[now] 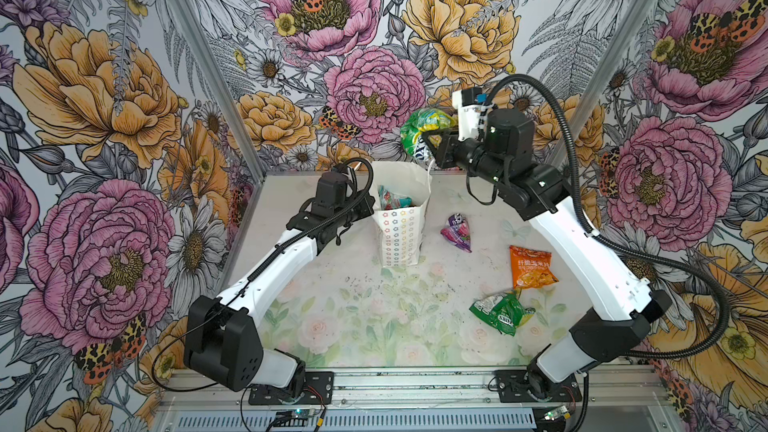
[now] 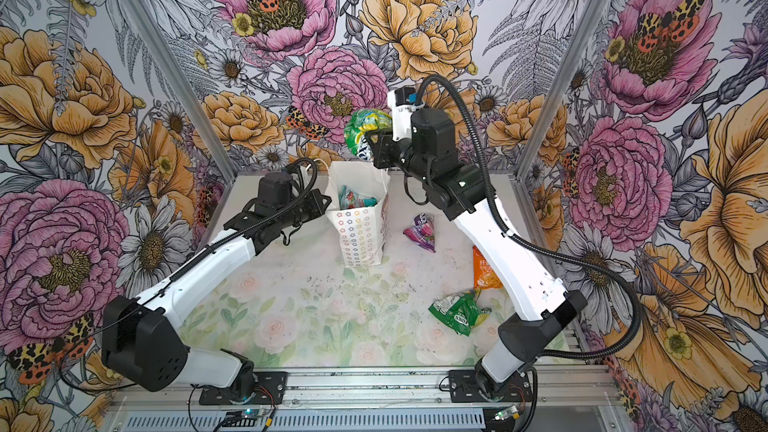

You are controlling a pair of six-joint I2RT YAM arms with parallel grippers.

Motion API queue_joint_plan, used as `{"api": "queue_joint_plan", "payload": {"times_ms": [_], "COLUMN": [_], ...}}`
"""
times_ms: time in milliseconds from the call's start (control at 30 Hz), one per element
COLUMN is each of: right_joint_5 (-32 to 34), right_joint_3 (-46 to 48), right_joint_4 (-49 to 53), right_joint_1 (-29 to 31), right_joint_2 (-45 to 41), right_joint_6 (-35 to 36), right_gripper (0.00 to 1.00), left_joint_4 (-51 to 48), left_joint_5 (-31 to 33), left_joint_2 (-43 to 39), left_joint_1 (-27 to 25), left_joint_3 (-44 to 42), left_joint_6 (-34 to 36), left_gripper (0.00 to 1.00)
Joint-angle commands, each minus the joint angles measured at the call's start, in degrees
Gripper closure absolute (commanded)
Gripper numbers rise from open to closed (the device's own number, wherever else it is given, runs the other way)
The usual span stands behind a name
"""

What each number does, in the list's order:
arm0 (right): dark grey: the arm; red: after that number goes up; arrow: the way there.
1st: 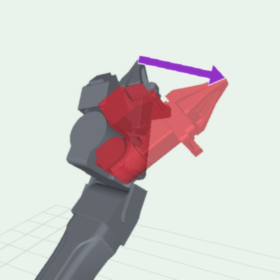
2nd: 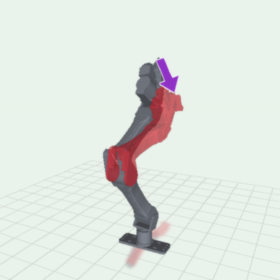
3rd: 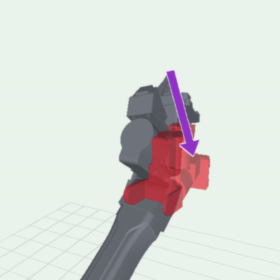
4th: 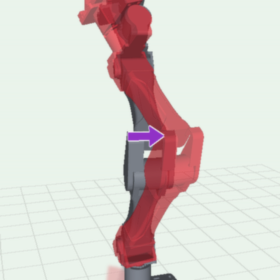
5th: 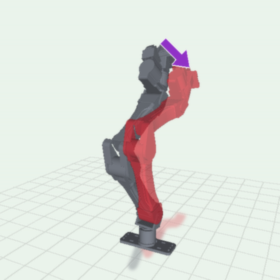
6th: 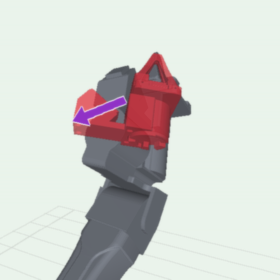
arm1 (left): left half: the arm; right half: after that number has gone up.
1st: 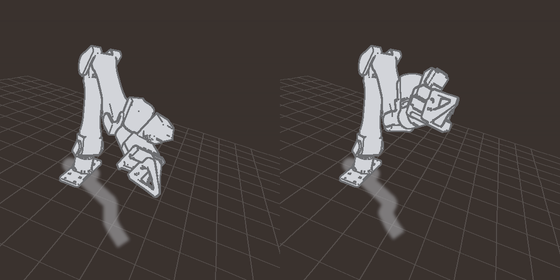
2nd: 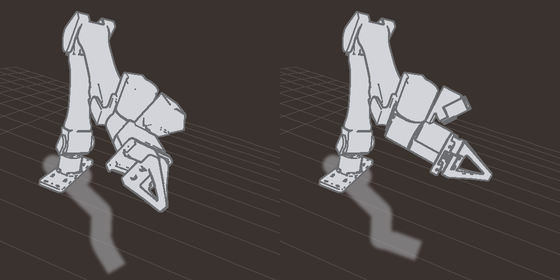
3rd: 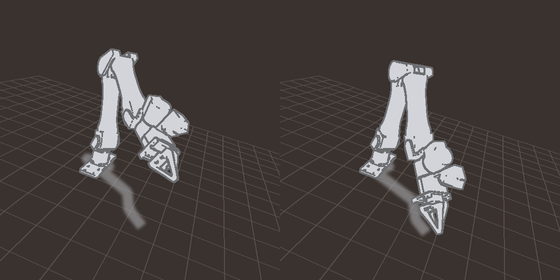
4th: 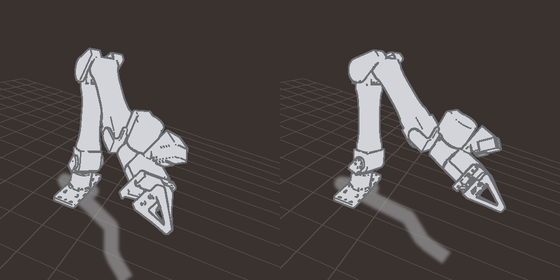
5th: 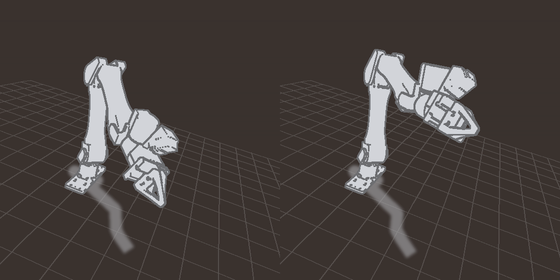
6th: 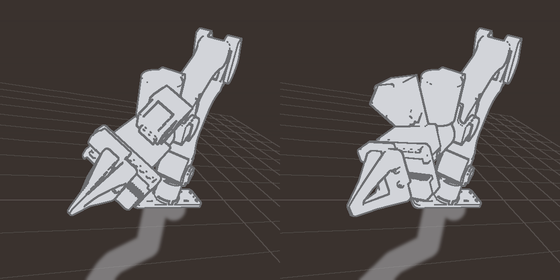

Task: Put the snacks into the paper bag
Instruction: 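Swing the green FOX'S Spring bag over the paper bag opening with the right gripper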

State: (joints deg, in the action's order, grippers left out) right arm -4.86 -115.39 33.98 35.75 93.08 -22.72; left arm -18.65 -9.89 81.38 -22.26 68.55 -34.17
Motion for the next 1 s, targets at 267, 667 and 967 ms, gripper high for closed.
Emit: {"api": "queue_joint_plan", "payload": {"times_ms": [267,667,967], "right_joint_5": [6.0,10.0,13.9], "right_joint_3": [-0.8,-0.1,-2.4], "right_joint_4": [3.2,6.6,11.6], "right_joint_1": [4.7,4.9,4.9], "right_joint_2": [5.0,9.2,13.1], "right_joint_6": [5.0,5.5,6.0], "right_gripper": [1.00,1.00,1.00], "left_joint_4": [0.9,0.9,0.9], "left_joint_5": [1.4,1.4,1.6], "left_joint_2": [-2.1,-2.4,-2.7], "left_joint_1": [0.1,0.2,0.3], "left_joint_3": [-0.9,-1.1,-1.5], "left_joint_6": [-0.1,-0.2,-0.2], "left_gripper": [1.00,1.00,1.00]}}
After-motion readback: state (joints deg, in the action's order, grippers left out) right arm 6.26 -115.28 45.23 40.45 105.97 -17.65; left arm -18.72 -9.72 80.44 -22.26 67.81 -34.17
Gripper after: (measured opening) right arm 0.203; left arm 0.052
